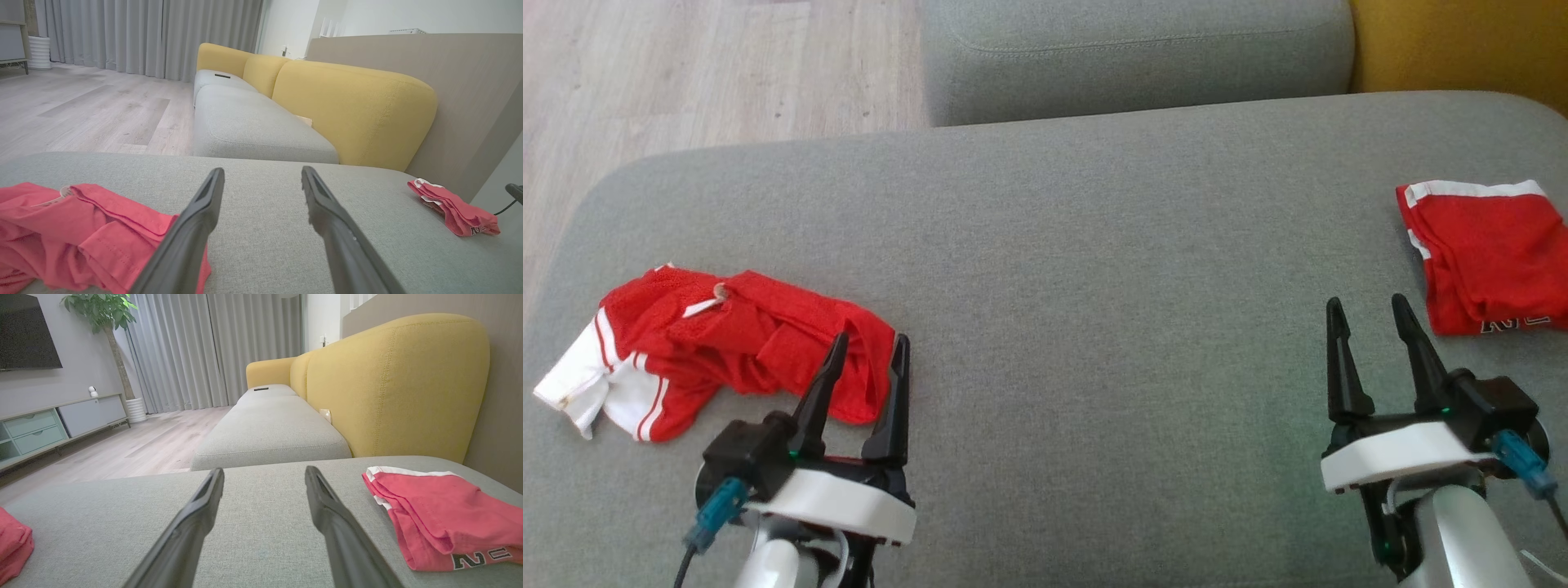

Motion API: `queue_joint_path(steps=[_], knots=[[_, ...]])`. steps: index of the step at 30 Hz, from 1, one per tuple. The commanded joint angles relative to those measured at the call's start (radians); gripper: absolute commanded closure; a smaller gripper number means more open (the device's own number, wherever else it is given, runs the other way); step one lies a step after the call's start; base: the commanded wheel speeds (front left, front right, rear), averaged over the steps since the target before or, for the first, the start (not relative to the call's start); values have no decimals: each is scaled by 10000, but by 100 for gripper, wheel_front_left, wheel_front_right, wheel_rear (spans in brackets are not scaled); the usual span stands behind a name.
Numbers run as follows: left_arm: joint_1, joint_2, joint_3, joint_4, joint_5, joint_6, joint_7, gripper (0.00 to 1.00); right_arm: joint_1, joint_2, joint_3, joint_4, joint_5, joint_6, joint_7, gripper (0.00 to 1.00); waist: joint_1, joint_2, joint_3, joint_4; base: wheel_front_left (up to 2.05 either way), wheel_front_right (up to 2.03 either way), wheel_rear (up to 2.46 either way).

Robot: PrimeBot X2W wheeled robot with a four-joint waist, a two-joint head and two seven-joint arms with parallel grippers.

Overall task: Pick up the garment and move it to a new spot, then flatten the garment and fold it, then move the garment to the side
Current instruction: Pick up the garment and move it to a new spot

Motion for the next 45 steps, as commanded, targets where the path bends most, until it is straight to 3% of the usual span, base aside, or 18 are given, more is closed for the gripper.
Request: queue_joint_path(steps=[1, 13, 27, 33, 45], knots=[[-423, 60, 315, -323, -22, 56, -51, 0, -200, -11, 241, -356, -3, -9, -137, 0, 0, -1, 5, 8, 0, 0, 0], [-466, 60, 340, -244, -20, 39, -51, 0, -116, -11, 388, -242, 10, -9, -137, 0, 0, -1, -22, 385, 0, 0, 0], [-586, 60, 1031, -29, 245, 72, -51, 0, 55, -11, 1237, 56, 334, -9, -137, 0, 0, -1, -99, 2681, 0, 0, 0], [-665, 60, 1522, 159, 478, -44, -51, 0, 5, -11, 1414, 148, 445, -9, -137, 0, 0, -1, -50, 3329, 0, 0, 0], [-1770, 222, 1885, 959, 1007, -374, -51, 0, -372, -11, 1491, 101, 306, -9, -129, 0, 0, -1, 731, 3433, 0, 0, 0]])
